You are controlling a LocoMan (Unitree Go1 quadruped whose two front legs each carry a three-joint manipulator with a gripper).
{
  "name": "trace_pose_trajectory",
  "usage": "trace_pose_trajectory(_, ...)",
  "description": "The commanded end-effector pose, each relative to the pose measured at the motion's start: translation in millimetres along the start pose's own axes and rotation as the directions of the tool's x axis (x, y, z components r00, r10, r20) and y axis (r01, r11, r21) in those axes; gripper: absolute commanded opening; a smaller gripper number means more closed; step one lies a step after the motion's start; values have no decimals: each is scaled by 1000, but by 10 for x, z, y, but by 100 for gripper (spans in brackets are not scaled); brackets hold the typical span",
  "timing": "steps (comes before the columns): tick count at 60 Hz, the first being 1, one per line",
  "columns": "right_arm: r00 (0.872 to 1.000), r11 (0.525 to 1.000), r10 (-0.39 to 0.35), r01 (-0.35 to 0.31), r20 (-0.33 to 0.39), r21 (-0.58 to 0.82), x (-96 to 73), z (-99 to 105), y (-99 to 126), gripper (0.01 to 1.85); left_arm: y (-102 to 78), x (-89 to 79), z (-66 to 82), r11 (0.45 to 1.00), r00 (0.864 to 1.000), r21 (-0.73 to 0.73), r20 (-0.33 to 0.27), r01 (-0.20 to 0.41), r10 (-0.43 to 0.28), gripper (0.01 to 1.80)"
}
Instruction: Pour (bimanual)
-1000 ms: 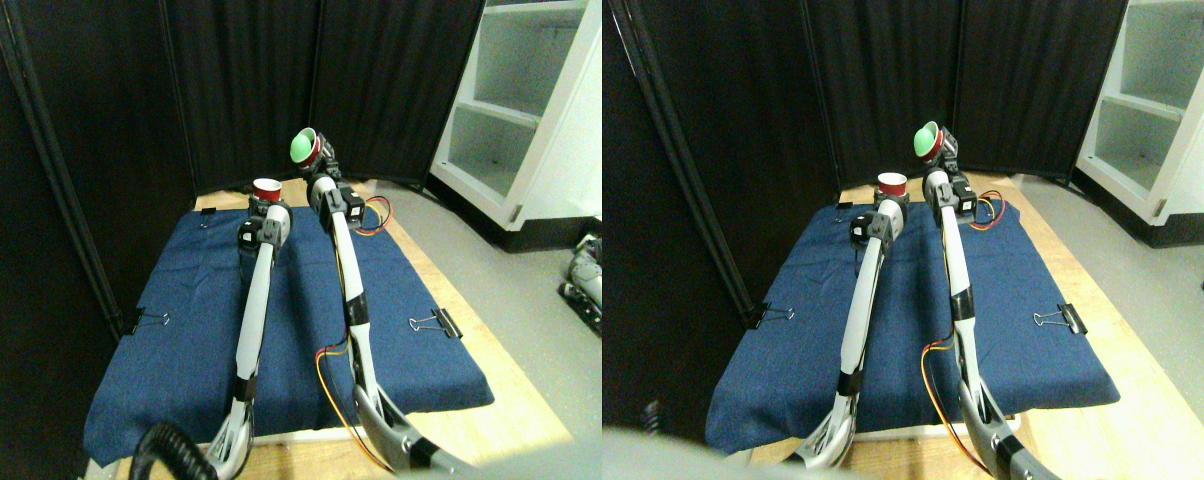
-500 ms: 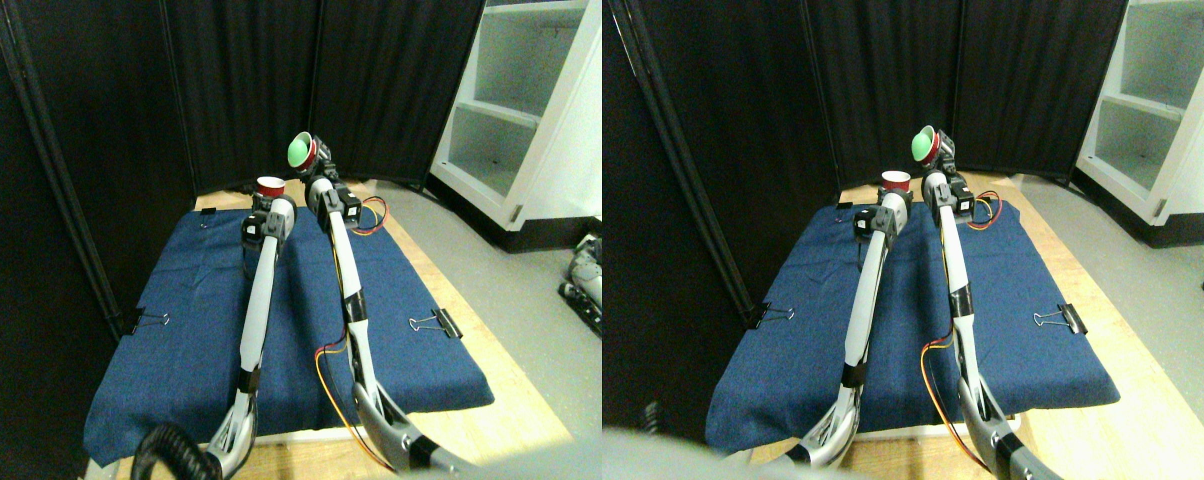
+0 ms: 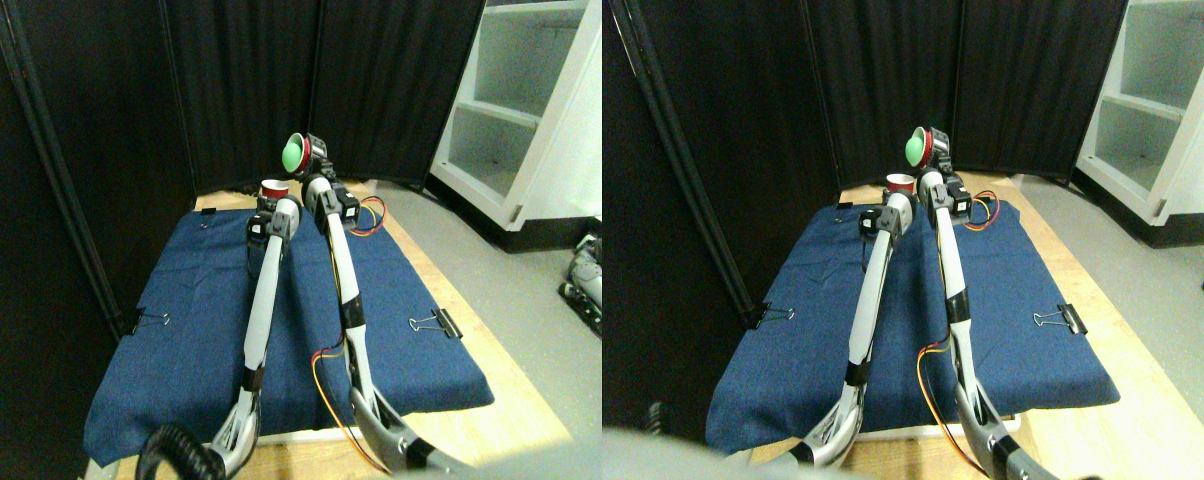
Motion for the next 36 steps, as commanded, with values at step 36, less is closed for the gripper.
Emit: trace_pose_trajectory(36, 998, 990, 66, -62, 25, -123, -23, 28, 135, 33, -83, -91, 9, 999, 999, -9, -3, 48, -48, 33)
